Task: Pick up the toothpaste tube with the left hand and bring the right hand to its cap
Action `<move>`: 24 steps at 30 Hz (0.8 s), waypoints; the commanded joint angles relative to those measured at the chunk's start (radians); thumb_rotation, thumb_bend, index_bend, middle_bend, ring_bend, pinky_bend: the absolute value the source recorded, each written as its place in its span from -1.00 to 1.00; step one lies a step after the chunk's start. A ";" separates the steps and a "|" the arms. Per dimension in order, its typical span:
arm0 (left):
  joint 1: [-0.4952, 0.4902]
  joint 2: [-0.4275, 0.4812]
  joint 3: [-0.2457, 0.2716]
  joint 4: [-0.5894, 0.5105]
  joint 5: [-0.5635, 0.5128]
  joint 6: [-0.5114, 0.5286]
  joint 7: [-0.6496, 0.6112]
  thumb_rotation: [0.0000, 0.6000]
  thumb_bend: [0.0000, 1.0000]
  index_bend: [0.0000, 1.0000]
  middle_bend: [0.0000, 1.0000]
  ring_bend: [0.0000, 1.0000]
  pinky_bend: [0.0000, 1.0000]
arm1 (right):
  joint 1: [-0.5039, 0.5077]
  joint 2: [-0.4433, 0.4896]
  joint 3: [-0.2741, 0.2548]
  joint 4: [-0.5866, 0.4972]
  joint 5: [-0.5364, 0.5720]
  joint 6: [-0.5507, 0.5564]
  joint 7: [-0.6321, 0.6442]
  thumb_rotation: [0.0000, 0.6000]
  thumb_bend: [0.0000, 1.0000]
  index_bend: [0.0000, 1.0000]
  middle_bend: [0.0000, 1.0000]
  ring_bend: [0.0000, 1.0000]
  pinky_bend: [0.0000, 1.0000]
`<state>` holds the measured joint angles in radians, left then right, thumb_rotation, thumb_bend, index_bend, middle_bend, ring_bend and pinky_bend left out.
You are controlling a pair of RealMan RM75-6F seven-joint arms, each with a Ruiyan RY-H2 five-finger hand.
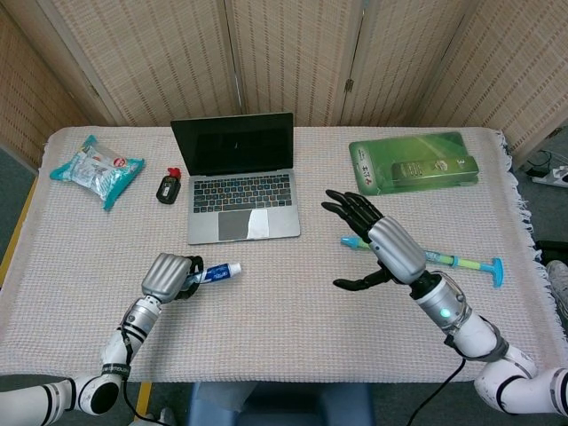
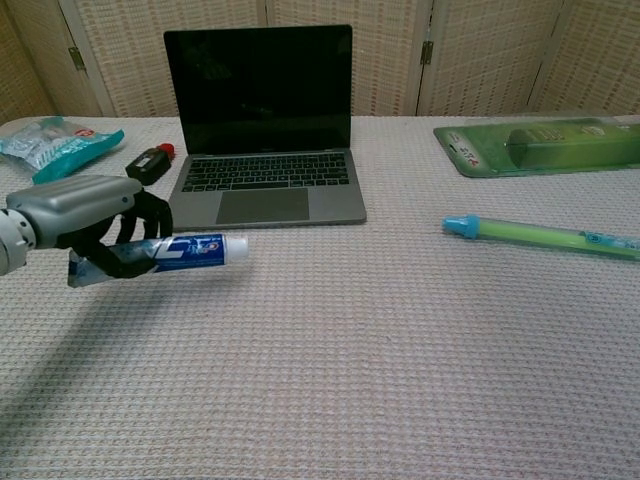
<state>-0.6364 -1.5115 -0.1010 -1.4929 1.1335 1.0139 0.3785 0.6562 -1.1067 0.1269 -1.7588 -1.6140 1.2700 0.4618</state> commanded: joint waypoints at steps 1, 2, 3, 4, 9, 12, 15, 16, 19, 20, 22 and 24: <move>0.004 -0.021 0.002 0.013 -0.049 -0.018 0.027 1.00 0.14 -0.04 0.23 0.02 0.22 | -0.017 0.013 -0.012 0.010 0.003 0.003 -0.004 -0.46 -0.79 -1.00 -1.00 -1.00 -1.00; 0.004 -0.023 0.003 0.013 -0.057 -0.020 0.031 1.00 0.06 -0.15 0.15 -0.06 0.16 | -0.025 0.017 -0.016 0.013 0.004 0.004 -0.008 -0.46 -0.79 -1.00 -1.00 -1.00 -1.00; 0.005 -0.024 0.003 0.012 -0.063 -0.023 0.032 1.00 0.00 -0.23 0.09 -0.11 0.12 | -0.030 0.020 -0.019 0.015 0.004 0.005 -0.008 -0.46 -0.79 -1.00 -1.00 -1.00 -1.00; 0.006 -0.024 0.004 0.009 -0.068 -0.024 0.032 1.00 -0.08 -0.37 -0.03 -0.22 0.03 | -0.036 0.023 -0.022 0.016 0.004 0.006 -0.004 -0.46 -0.79 -1.00 -1.00 -1.00 -1.00; 0.023 -0.003 0.000 -0.027 -0.064 -0.013 -0.014 1.00 -0.27 -0.92 -0.49 -0.64 -0.39 | -0.068 0.048 -0.036 0.029 0.006 0.017 -0.001 -0.46 -0.79 -1.00 -1.00 -1.00 -1.00; 0.041 0.021 -0.004 -0.050 -0.031 0.016 -0.057 1.00 -0.29 -1.00 -0.59 -0.73 -0.50 | -0.092 0.061 -0.044 0.038 0.010 0.028 -0.005 -0.46 -0.79 -1.00 -1.00 -1.00 -1.00; 0.066 0.065 -0.008 -0.082 0.004 0.058 -0.098 1.00 -0.29 -1.00 -0.60 -0.74 -0.53 | -0.125 0.071 -0.057 0.047 0.015 0.049 -0.018 -0.40 -0.78 -1.00 -1.00 -1.00 -1.00; 0.076 0.081 -0.011 -0.092 0.012 0.076 -0.108 1.00 -0.29 -1.00 -0.60 -0.73 -0.53 | -0.138 0.077 -0.061 0.047 0.021 0.055 -0.033 -0.28 -0.78 -1.00 -1.00 -1.00 -1.00; 0.111 0.138 -0.019 -0.126 0.026 0.129 -0.137 1.00 -0.29 -0.97 -0.60 -0.71 -0.54 | -0.187 0.090 -0.066 0.040 0.071 0.082 -0.138 0.58 -0.78 -1.00 -1.00 -1.00 -1.00; 0.121 0.160 -0.019 -0.138 0.026 0.138 -0.145 1.00 -0.29 -0.96 -0.60 -0.70 -0.54 | -0.202 0.094 -0.069 0.038 0.083 0.090 -0.169 0.80 -0.78 -1.00 -1.00 -1.00 -1.00; 0.149 0.205 -0.021 -0.164 0.030 0.173 -0.160 1.00 -0.29 -0.94 -0.60 -0.68 -0.55 | -0.237 0.098 -0.075 0.040 0.112 0.111 -0.242 1.00 -0.78 -1.00 -1.00 -1.00 -1.00; 0.183 0.238 -0.019 -0.180 0.044 0.224 -0.173 1.00 -0.28 -0.89 -0.60 -0.66 -0.55 | -0.268 0.102 -0.084 0.041 0.128 0.129 -0.297 1.00 -0.78 -1.00 -1.00 -1.00 -1.00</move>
<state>-0.4959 -1.3131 -0.1178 -1.6419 1.1605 1.1805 0.2295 0.4440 -1.0167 0.0577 -1.7175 -1.5273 1.3637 0.2500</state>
